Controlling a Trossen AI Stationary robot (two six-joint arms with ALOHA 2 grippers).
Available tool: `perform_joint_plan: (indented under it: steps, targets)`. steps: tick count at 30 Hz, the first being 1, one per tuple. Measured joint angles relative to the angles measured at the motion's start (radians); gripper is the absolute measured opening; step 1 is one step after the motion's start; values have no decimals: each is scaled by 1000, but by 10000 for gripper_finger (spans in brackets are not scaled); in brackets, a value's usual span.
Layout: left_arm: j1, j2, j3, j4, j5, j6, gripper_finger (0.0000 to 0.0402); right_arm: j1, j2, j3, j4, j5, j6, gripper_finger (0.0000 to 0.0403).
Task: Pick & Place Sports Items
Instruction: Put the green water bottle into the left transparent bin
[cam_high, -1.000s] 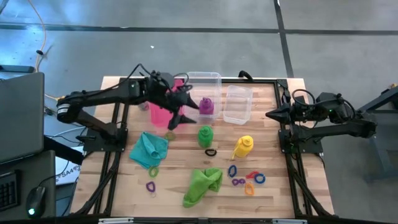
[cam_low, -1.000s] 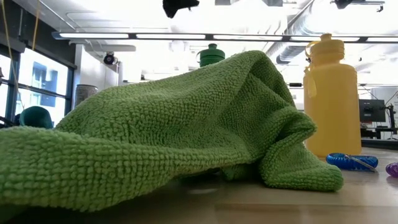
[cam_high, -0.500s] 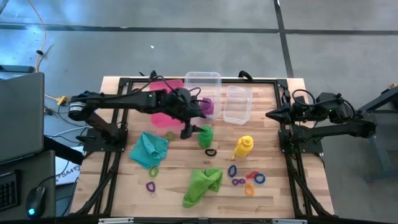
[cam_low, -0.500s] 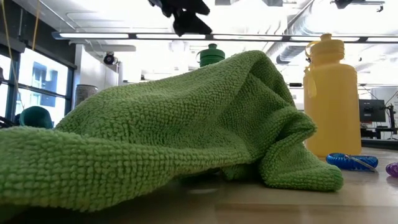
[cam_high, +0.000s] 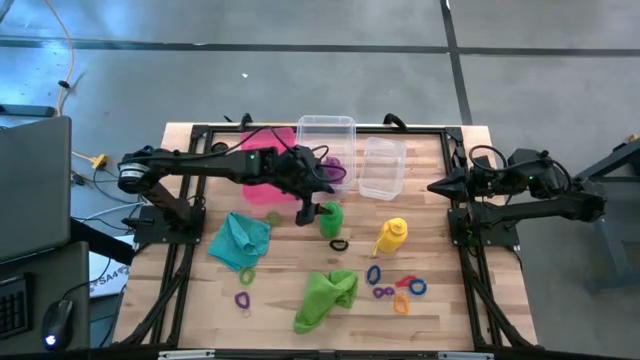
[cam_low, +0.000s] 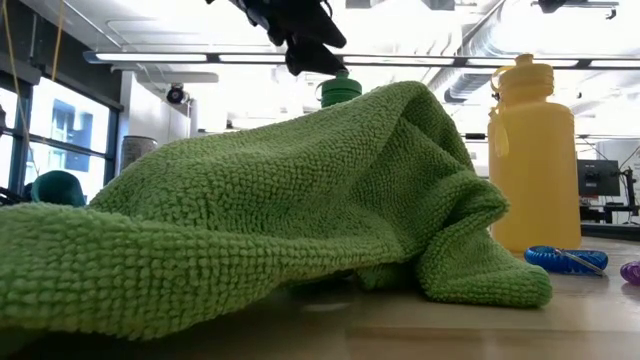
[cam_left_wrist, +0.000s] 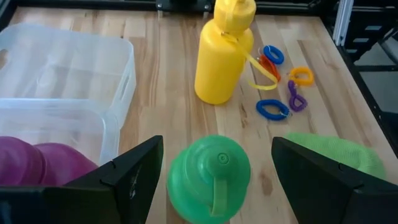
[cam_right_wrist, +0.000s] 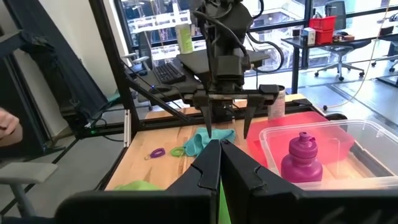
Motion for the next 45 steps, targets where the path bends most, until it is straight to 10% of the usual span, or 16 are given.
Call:
perform_joint_plan:
  steps: [25,45]
  targets:
    - [-16,0,0,64,-41,-119,295,0,0,0,-1,-3,0,0]
    - [-81,41,0,40,-103,4,378,0,0,0,-1,-8,0,0]
